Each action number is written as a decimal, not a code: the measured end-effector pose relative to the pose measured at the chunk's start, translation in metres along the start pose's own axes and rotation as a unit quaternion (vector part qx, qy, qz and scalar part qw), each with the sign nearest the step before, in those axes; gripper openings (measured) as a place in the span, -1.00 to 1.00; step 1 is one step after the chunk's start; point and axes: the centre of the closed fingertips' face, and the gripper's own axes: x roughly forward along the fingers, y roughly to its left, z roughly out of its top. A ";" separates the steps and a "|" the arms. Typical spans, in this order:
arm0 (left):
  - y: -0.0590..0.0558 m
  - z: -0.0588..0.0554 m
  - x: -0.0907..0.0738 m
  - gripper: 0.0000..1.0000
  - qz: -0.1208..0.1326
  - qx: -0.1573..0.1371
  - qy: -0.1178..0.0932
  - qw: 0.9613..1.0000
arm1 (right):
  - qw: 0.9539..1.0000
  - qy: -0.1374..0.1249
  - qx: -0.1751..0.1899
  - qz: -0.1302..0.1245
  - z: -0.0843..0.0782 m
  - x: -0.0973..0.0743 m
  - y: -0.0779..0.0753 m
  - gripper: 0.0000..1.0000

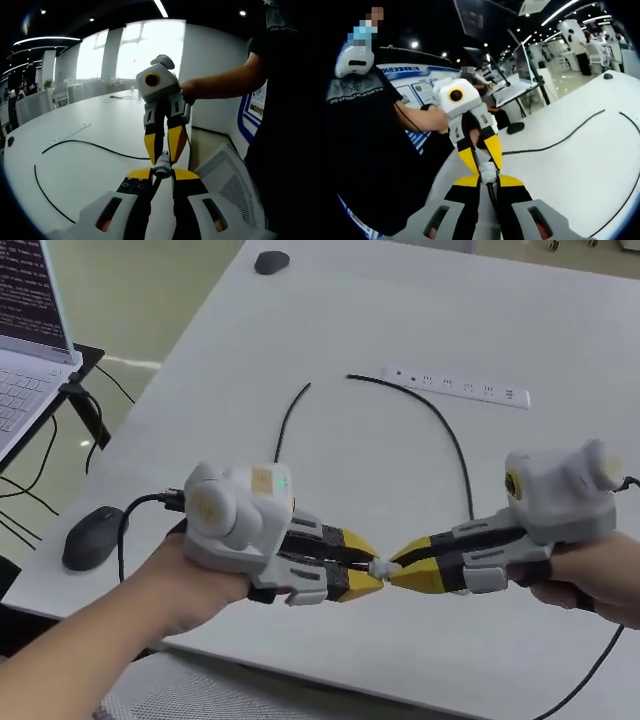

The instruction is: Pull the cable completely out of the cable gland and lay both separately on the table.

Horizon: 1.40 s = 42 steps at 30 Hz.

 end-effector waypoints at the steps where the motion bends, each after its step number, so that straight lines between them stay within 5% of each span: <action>1: 0.000 0.000 0.000 -0.71 -0.001 -0.005 -0.001 1.000 | 1.000 0.003 -0.014 -0.006 0.000 0.000 0.000 -0.86; 5: 0.000 0.001 -0.001 -0.71 -0.003 -0.018 -0.006 1.000 | 0.997 0.017 -0.067 -0.031 0.001 0.000 0.001 -0.87; 10: -0.002 0.003 -0.001 -0.71 -0.011 -0.040 -0.011 0.999 | 0.985 0.035 -0.159 -0.066 0.001 -0.001 0.004 -0.87; 16: -0.007 0.003 0.000 -0.71 -0.022 -0.060 -0.006 0.998 | 0.961 0.059 -0.246 -0.113 -0.004 -0.001 0.004 -0.87; 18: -0.008 0.003 0.000 -0.71 -0.021 -0.064 -0.006 0.998 | 0.948 0.067 -0.280 -0.134 -0.003 -0.002 0.004 -0.86; 21: -0.007 0.005 0.001 -0.71 -0.018 -0.074 -0.011 0.997 | 0.935 0.070 -0.308 -0.162 -0.002 -0.003 0.003 -0.86; 22: -0.006 0.007 0.001 -0.71 -0.015 -0.077 -0.013 0.997 | 0.923 0.079 -0.335 -0.171 -0.002 -0.003 0.003 -0.85; 25: -0.007 0.009 0.001 -0.71 -0.014 -0.084 -0.017 0.996 | 0.914 0.079 -0.351 -0.187 -0.001 -0.004 0.003 -0.85; 29: -0.009 0.009 0.001 -0.70 -0.015 -0.086 -0.018 0.996 | 0.913 0.079 -0.353 -0.189 -0.001 -0.004 0.005 -0.85; 36: -0.011 0.007 0.000 -0.70 -0.014 -0.082 -0.015 0.996 | 0.919 0.073 -0.341 -0.184 -0.003 -0.003 0.006 -0.84; 42: -0.013 0.003 -0.001 -0.70 -0.012 -0.062 -0.006 0.998 | 0.950 0.037 -0.258 -0.173 0.004 -0.008 0.006 -0.68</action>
